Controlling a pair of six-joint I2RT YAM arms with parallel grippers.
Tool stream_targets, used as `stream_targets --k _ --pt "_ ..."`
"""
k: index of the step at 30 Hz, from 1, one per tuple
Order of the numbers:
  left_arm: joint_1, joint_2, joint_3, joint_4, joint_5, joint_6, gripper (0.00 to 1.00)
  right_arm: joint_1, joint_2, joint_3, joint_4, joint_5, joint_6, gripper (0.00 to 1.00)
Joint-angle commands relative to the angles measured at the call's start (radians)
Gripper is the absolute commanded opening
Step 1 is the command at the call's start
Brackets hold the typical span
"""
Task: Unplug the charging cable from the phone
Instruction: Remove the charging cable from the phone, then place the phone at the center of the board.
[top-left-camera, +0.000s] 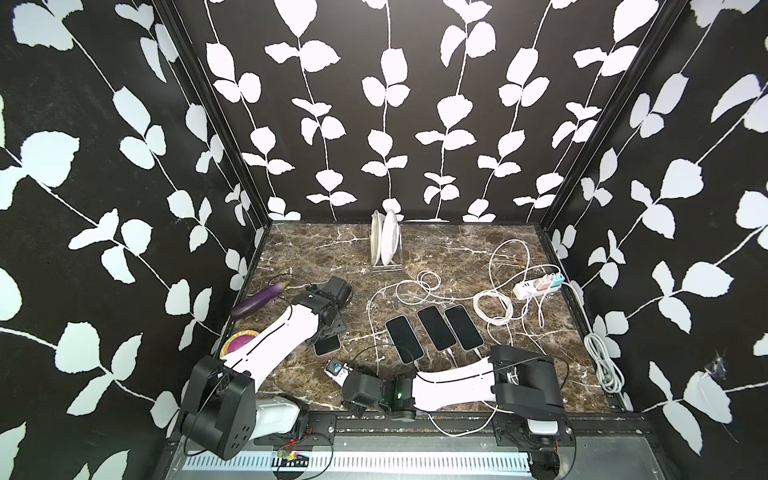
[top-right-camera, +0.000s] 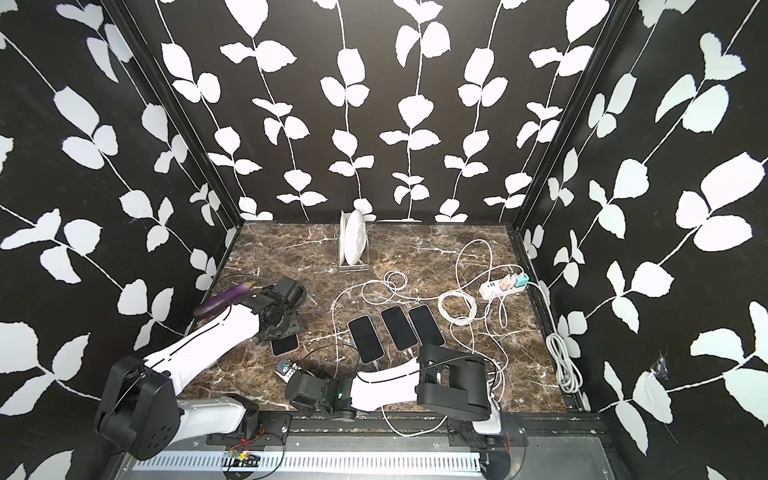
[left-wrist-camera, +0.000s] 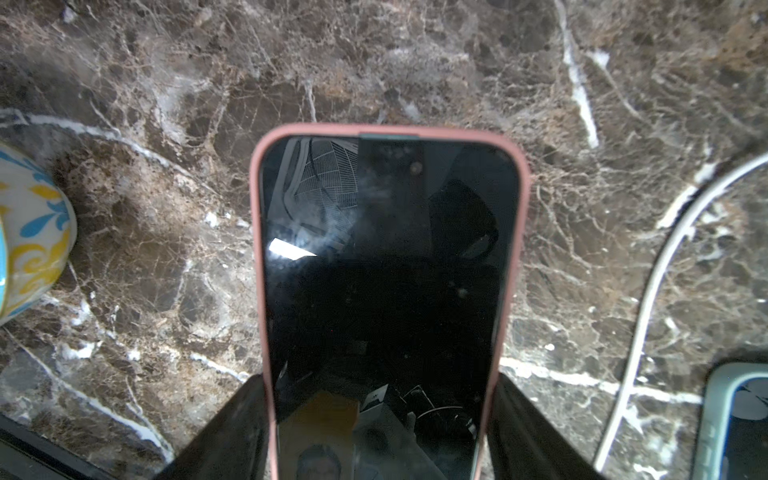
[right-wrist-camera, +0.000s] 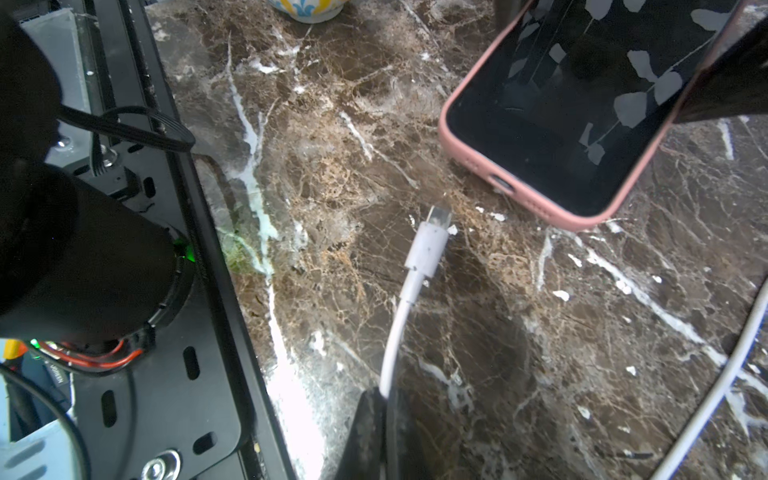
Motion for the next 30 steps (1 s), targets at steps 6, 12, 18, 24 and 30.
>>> stream_targets --k 6,12,18,24,30 --pt "0.009 0.083 -0.085 0.097 -0.015 0.002 0.00 -0.003 -0.068 -0.053 -0.011 0.029 0.005 0.90" --pt "0.012 0.126 -0.080 0.115 -0.030 0.022 0.00 -0.005 -0.229 -0.154 -0.055 0.151 0.053 0.93" --pt "0.015 0.196 -0.084 0.139 -0.009 0.027 0.14 -0.038 -0.323 -0.166 -0.224 0.300 0.168 0.95" --pt "0.015 0.191 -0.089 0.116 -0.027 0.030 0.82 -0.129 -0.414 -0.143 -0.452 0.321 0.296 0.96" --pt "0.015 0.133 -0.069 0.060 -0.040 0.043 0.98 -0.205 -0.470 -0.170 -0.513 0.258 0.346 0.98"
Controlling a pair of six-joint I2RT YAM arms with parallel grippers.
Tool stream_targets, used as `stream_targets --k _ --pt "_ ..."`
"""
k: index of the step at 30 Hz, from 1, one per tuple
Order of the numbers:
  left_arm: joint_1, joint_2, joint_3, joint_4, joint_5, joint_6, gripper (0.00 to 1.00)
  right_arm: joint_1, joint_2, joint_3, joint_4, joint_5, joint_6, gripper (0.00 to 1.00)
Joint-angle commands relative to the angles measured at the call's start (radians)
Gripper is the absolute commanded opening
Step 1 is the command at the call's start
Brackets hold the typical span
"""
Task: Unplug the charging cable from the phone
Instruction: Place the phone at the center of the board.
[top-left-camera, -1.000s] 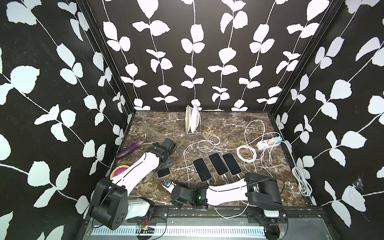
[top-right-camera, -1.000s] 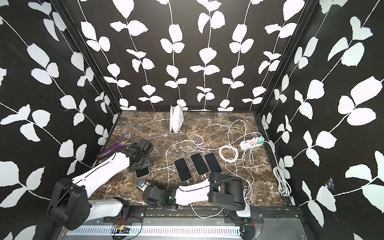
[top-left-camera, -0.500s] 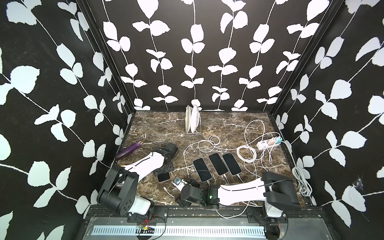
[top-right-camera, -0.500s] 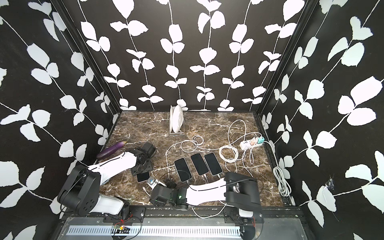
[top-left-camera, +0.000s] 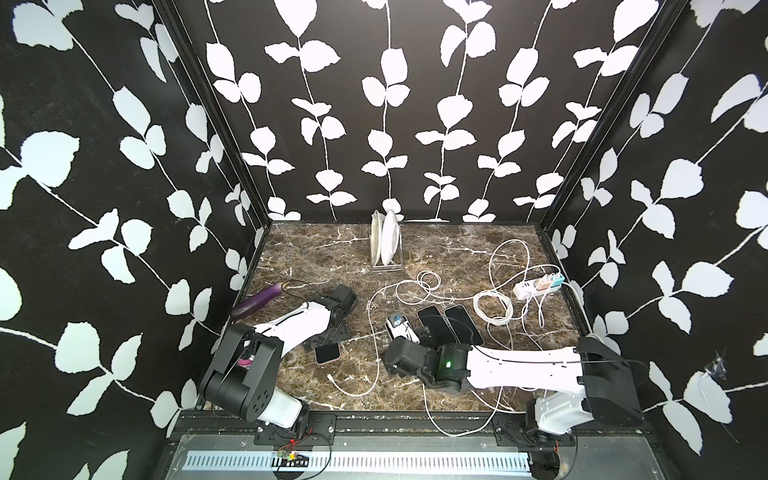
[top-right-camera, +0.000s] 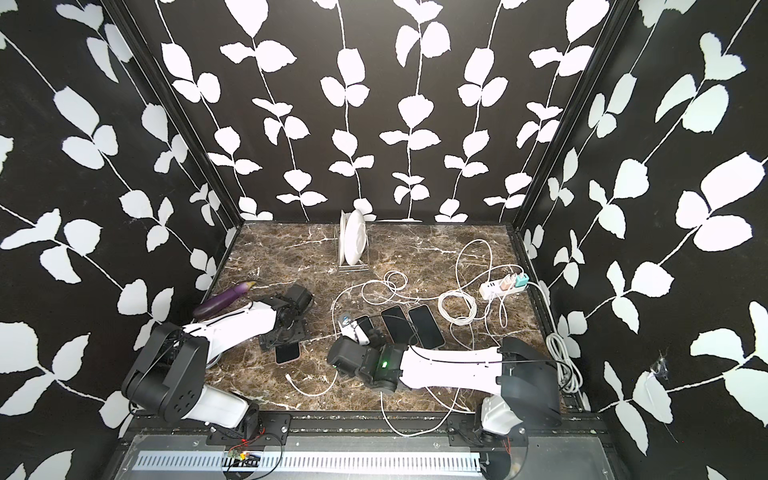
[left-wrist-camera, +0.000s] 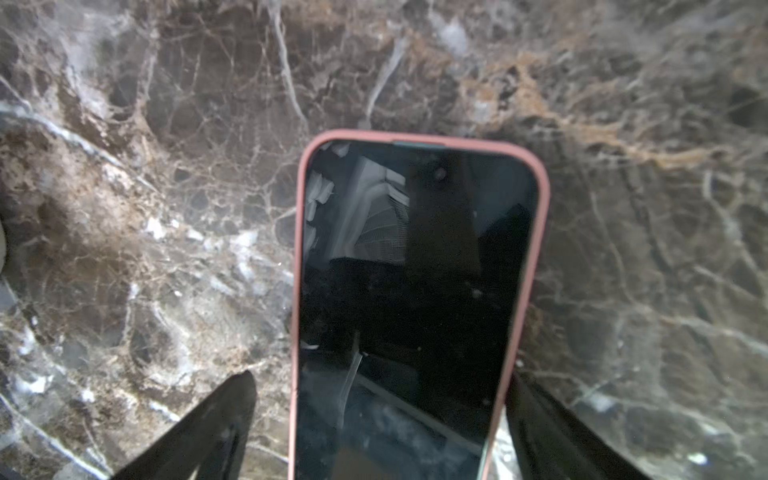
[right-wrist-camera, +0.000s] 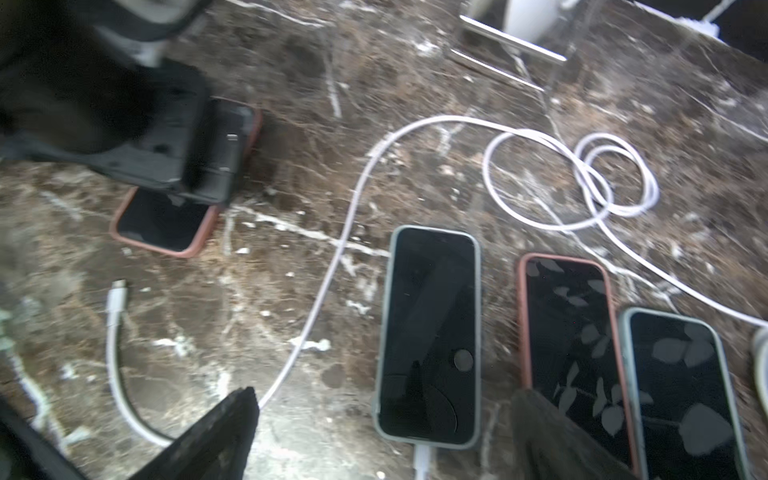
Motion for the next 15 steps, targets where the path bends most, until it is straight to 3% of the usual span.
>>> stream_targets --k 1,8,15 --pt "0.005 -0.056 0.019 -0.078 -0.026 0.017 0.99 -0.036 -0.047 -0.023 -0.058 -0.038 0.058 0.98" --pt "0.004 -0.231 0.101 -0.194 -0.019 0.032 0.98 -0.099 -0.029 -0.089 -0.004 -0.159 0.058 0.99" --pt "-0.074 -0.346 0.175 -0.228 0.006 0.049 0.96 -0.204 0.100 -0.001 -0.026 -0.299 0.014 0.99"
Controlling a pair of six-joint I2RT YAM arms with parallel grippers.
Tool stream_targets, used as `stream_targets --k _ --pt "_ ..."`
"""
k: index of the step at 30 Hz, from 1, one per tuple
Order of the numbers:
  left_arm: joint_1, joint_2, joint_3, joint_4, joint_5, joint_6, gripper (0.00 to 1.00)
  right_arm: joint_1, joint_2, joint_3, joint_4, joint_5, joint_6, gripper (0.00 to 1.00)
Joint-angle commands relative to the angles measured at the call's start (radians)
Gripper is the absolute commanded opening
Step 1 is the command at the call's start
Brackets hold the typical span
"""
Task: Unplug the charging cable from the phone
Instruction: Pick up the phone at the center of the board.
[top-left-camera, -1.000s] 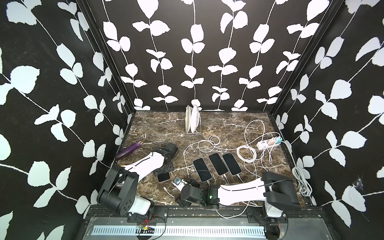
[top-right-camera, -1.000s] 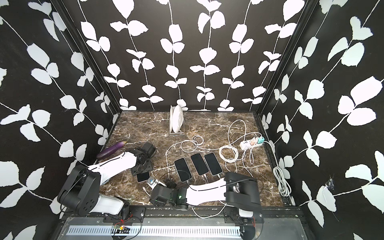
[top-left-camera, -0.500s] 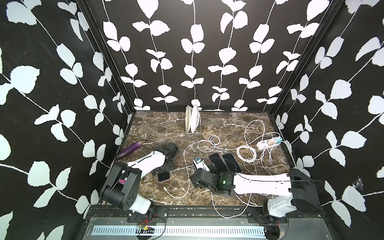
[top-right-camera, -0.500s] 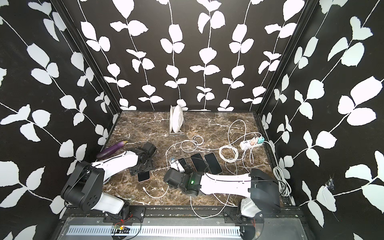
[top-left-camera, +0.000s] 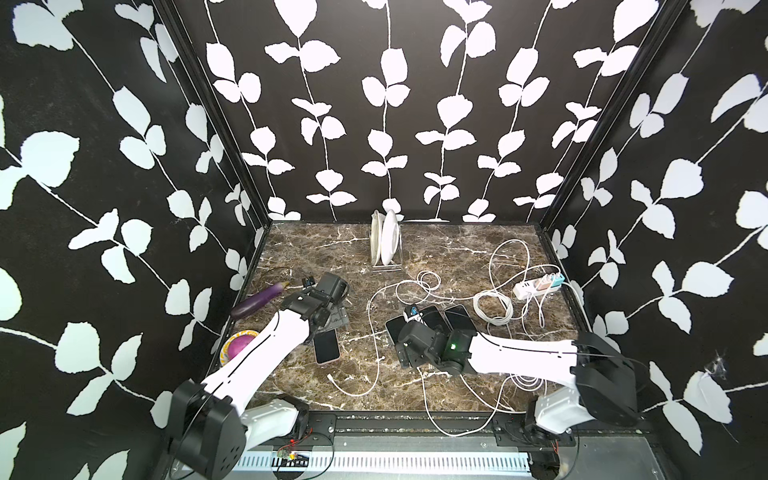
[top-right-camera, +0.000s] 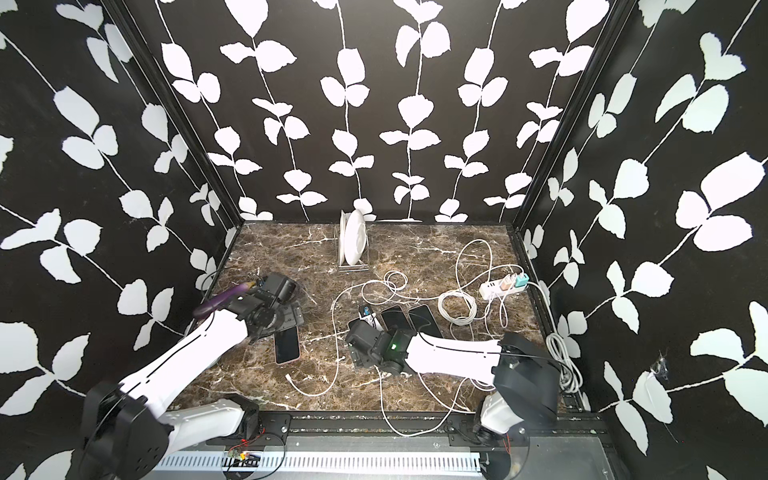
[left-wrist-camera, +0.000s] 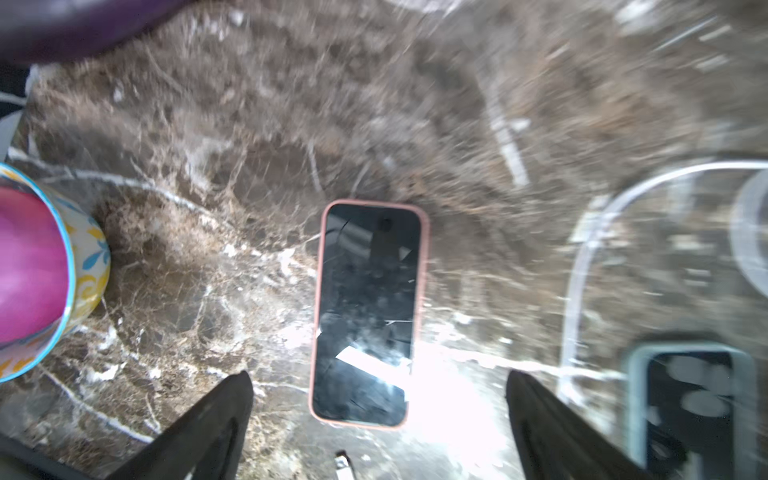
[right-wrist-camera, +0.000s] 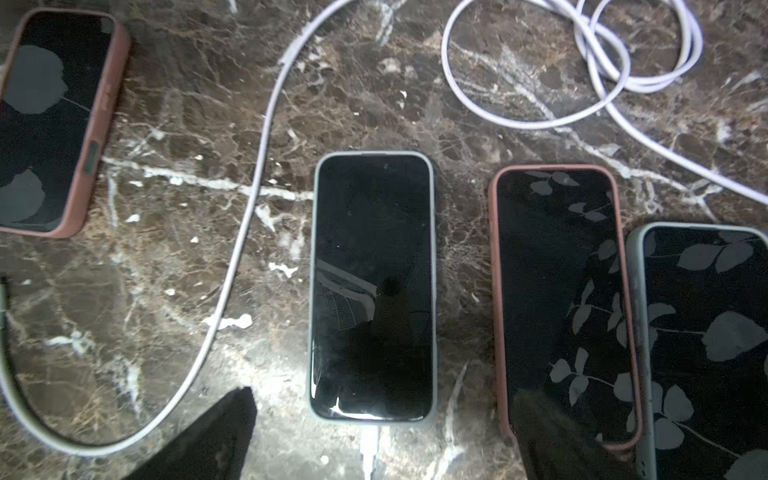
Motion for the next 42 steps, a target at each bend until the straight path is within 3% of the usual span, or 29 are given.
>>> stream_targets --k 1,5,14,36,40,42 --pt "-0.053 -0.038 0.026 -0.056 0.004 0.024 0.95 -0.041 0.077 0.076 -0.019 -0.093 -0.028 0.99" --pt "-0.101 -0.094 0.001 -0.032 0.014 0.025 0.92 -0.055 0.168 0.173 -0.118 -0.120 -0.062 0.99" --pt "-0.107 -0.211 -0.068 0.030 0.037 0.042 0.90 -0.075 0.279 0.296 -0.231 -0.156 -0.103 0.99" --pt "-0.107 -0.208 -0.111 0.079 0.062 0.043 0.90 -0.101 0.397 0.360 -0.271 -0.209 -0.144 0.99" --pt "-0.107 -0.208 -0.115 0.085 0.068 0.041 0.89 -0.103 0.400 0.349 -0.275 -0.219 -0.137 0.97" --pt "-0.106 -0.210 -0.118 0.087 0.070 0.041 0.89 -0.103 0.398 0.337 -0.268 -0.236 -0.134 0.91"
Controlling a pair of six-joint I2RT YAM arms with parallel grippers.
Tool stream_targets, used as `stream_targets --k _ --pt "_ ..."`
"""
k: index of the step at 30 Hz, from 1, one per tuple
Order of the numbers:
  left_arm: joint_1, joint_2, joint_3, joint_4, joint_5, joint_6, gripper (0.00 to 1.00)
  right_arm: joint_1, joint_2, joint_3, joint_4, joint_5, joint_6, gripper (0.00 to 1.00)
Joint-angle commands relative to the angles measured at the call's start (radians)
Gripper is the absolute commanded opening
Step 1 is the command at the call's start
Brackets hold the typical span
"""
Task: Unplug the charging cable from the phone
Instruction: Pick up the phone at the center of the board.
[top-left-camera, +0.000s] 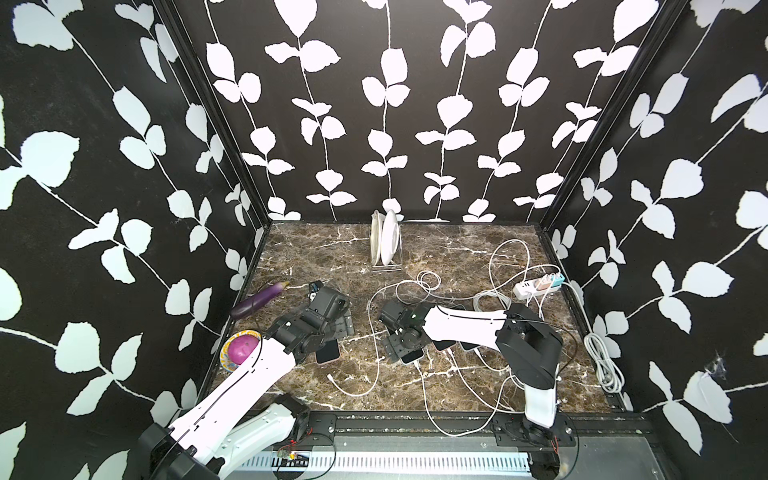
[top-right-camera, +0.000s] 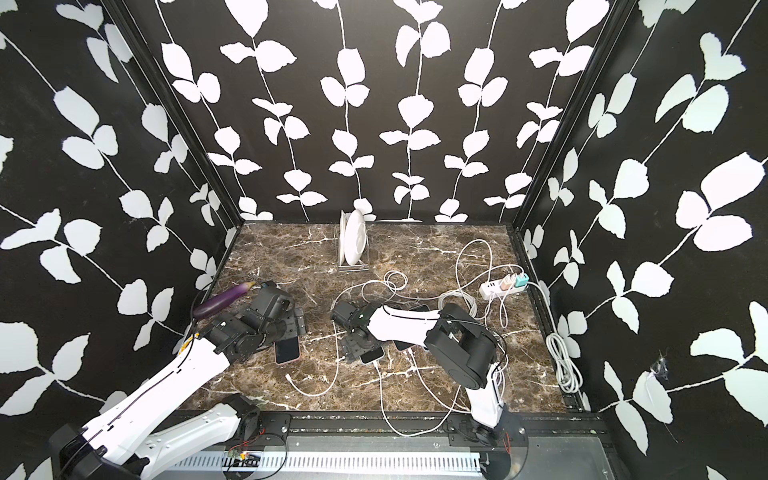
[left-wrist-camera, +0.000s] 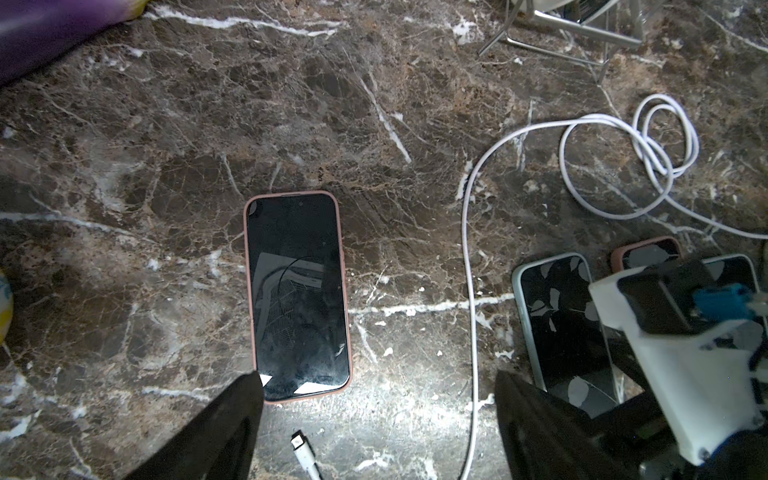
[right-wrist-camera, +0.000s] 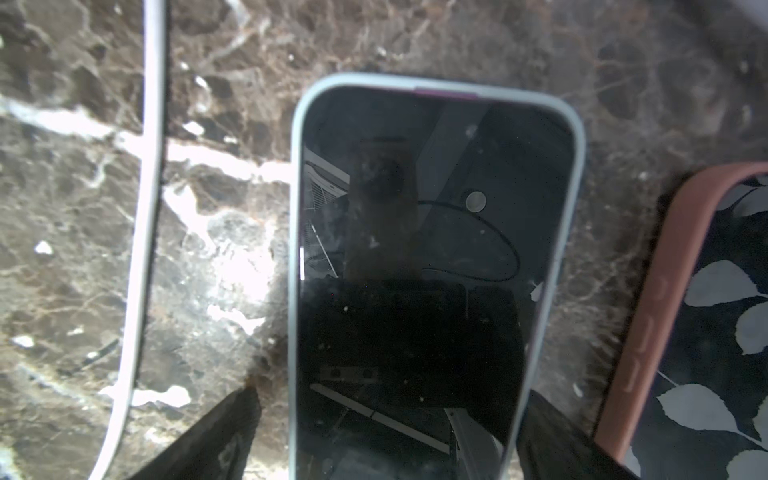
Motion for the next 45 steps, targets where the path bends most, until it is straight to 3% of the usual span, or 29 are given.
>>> stream_targets --k 1,14,19,29,32,39,45 --pt "-0.004 -0.008 -0.018 0.015 0.007 0.004 0.89 -0.004 0.021 -0.014 -0.010 -0.024 0.004 0.86" --pt "-0.004 -0.034 -0.070 0.077 0.045 0.011 0.87 -0.004 0.007 -0.019 -0.017 -0.021 0.002 0.63" --pt "-0.010 -0.091 -0.135 0.158 0.061 0.011 0.87 -0.004 -0.031 -0.029 0.011 -0.028 -0.006 0.46" --pt "-0.047 -0.224 -0.244 0.252 0.058 -0.001 0.86 -0.002 -0.116 -0.070 0.078 -0.042 -0.012 0.29" --pt "-0.103 -0.264 -0.277 0.277 0.017 -0.020 0.86 0.001 -0.138 -0.078 0.088 -0.039 -0.013 0.20" --pt "-0.337 -0.314 -0.320 0.328 -0.102 -0.016 0.83 0.002 -0.216 -0.127 0.150 -0.020 0.014 0.00" --pt "-0.544 -0.340 -0.391 0.433 -0.187 0.025 0.75 0.002 -0.271 -0.150 0.193 0.002 0.044 0.00"
